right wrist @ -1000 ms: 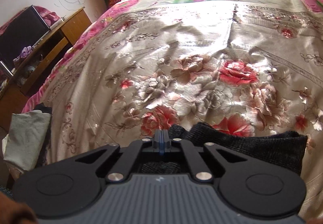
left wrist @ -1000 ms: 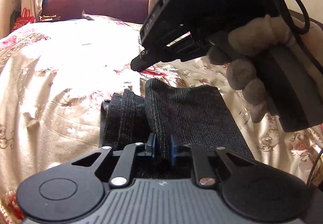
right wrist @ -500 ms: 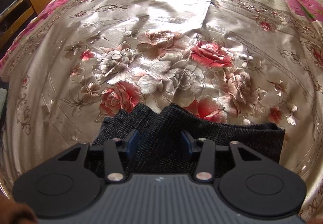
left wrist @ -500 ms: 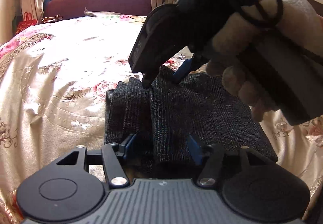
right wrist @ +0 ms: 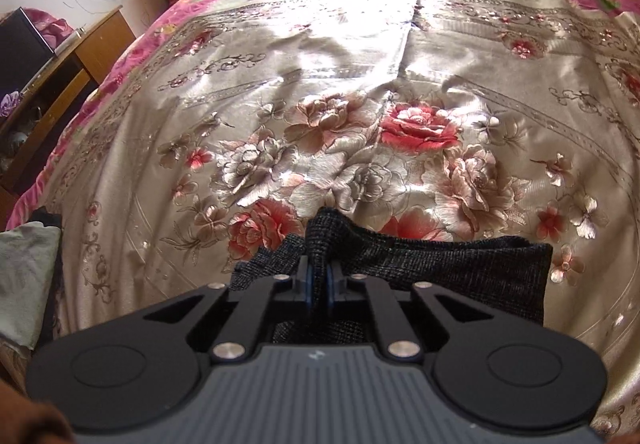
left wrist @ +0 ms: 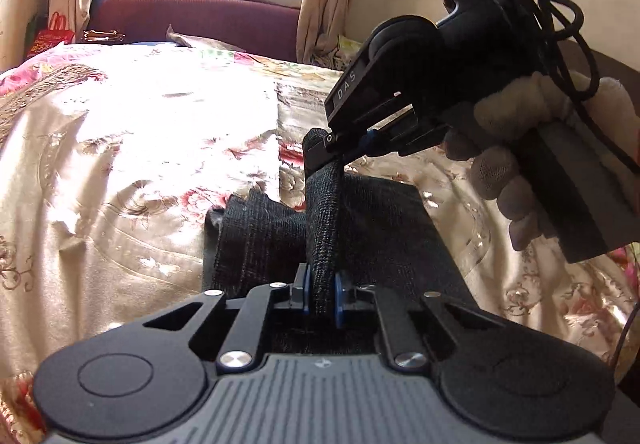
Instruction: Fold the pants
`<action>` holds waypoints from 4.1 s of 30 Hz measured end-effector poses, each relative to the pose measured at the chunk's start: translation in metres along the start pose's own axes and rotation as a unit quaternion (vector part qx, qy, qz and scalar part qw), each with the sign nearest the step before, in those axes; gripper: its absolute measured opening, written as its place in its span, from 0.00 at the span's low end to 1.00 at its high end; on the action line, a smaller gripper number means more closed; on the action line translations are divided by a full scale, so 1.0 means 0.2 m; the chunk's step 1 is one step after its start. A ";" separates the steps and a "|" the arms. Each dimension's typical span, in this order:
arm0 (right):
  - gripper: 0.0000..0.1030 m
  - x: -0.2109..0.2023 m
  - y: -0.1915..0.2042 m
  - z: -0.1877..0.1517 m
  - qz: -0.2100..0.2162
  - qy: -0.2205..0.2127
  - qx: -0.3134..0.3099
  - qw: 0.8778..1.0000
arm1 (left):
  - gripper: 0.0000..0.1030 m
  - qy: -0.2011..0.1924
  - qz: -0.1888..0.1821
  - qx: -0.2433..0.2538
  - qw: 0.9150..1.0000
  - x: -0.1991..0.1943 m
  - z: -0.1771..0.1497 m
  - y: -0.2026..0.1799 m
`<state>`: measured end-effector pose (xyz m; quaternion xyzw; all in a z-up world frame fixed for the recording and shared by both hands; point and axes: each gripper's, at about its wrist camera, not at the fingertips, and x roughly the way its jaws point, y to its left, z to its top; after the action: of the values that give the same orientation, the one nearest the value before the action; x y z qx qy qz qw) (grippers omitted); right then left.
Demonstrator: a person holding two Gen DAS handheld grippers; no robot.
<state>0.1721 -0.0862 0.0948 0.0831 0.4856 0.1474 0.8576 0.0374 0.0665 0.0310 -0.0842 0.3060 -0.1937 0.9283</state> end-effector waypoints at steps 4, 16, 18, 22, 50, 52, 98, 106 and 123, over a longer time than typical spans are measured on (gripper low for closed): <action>0.08 0.03 0.09 0.01 0.003 0.001 -0.014 1.000 | 0.26 0.011 0.005 -0.033 0.999 0.00 0.01 0.09; 0.26 0.16 0.19 -0.06 0.033 0.003 -0.043 0.999 | 0.38 0.030 0.081 -0.024 0.996 -0.05 -0.04 0.19; 0.25 0.04 0.18 -0.09 0.029 -0.032 -0.058 0.997 | 0.38 0.017 0.114 -0.007 0.993 -0.12 -0.02 0.18; 0.28 -0.10 0.11 -0.14 0.006 -0.074 -0.075 0.994 | 0.39 -0.022 0.126 0.023 0.991 -0.18 0.05 0.10; 0.33 -0.13 -0.35 -0.60 -0.045 -0.079 0.011 0.996 | 0.60 0.064 0.217 0.118 0.967 0.22 -0.02 -0.17; 0.33 -0.10 -0.33 -0.64 -0.066 -0.067 -0.017 0.995 | 0.61 0.081 0.213 0.112 0.967 0.24 -0.07 -0.18; 0.43 -0.38 -0.37 -0.99 -0.111 -0.109 0.038 0.987 | 0.97 0.041 0.191 0.107 0.975 0.10 -0.23 -0.34; 0.46 -0.37 -0.37 -1.01 -0.116 -0.117 0.035 0.986 | 1.00 0.037 0.195 0.115 0.973 0.09 -0.24 -0.36; 0.50 -0.38 -0.37 -1.03 -0.121 -0.123 0.035 0.984 | 1.00 0.038 0.199 0.133 0.970 0.10 -0.24 -0.38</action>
<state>-0.0282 -0.1821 0.0301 0.0711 0.3876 0.0139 0.9190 0.0009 -0.0126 0.0024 0.1098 0.3228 -0.0469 0.9389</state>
